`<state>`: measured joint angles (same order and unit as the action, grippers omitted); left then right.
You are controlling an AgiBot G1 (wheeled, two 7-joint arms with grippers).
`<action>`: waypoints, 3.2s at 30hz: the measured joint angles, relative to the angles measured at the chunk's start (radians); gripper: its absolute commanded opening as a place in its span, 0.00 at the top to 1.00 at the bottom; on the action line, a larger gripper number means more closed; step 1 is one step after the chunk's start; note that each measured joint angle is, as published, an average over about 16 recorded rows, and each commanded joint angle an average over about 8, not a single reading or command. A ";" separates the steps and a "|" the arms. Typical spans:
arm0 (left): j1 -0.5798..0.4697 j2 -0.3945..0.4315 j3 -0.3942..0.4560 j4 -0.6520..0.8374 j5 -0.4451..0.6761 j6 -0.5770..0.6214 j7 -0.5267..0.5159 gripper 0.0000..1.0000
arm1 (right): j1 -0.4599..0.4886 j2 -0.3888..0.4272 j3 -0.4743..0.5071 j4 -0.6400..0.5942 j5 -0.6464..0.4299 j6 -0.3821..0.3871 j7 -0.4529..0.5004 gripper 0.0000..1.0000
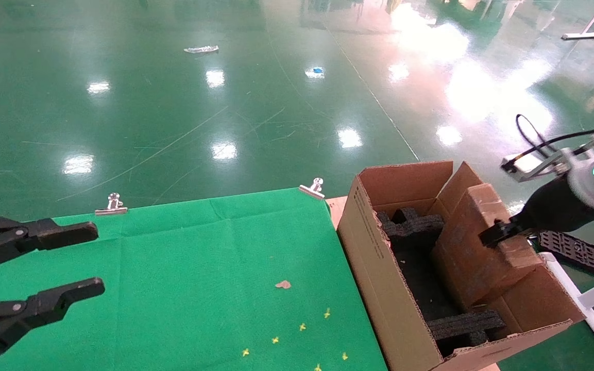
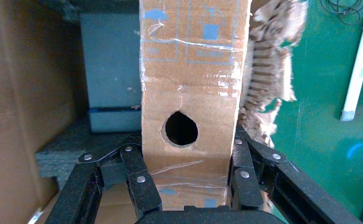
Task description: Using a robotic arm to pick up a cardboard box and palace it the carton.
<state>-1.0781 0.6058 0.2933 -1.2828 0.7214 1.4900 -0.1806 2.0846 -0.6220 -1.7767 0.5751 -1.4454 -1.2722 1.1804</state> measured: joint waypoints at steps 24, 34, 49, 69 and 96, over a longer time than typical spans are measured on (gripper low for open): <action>0.000 -0.001 0.001 0.000 -0.001 -0.001 0.001 0.00 | -0.317 -0.086 0.049 -0.219 0.146 0.222 -0.169 0.07; 0.000 -0.001 0.002 0.000 -0.001 -0.001 0.001 0.00 | -0.307 -0.116 0.045 -0.275 0.138 0.201 -0.205 0.00; -0.001 -0.001 0.003 0.000 -0.002 -0.001 0.001 0.00 | -0.281 -0.142 0.040 -0.304 0.125 0.177 -0.230 0.00; -0.001 -0.002 0.004 0.000 -0.003 -0.002 0.002 0.00 | 0.121 0.031 0.115 0.069 0.092 0.203 -0.321 0.00; -0.001 -0.002 0.005 0.001 -0.004 -0.002 0.003 0.00 | 0.065 0.185 0.389 0.536 0.140 0.173 -0.314 0.00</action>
<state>-1.0793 0.6040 0.2984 -1.2816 0.7178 1.4881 -0.1778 2.1496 -0.4372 -1.3877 1.1116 -1.3057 -1.0989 0.8660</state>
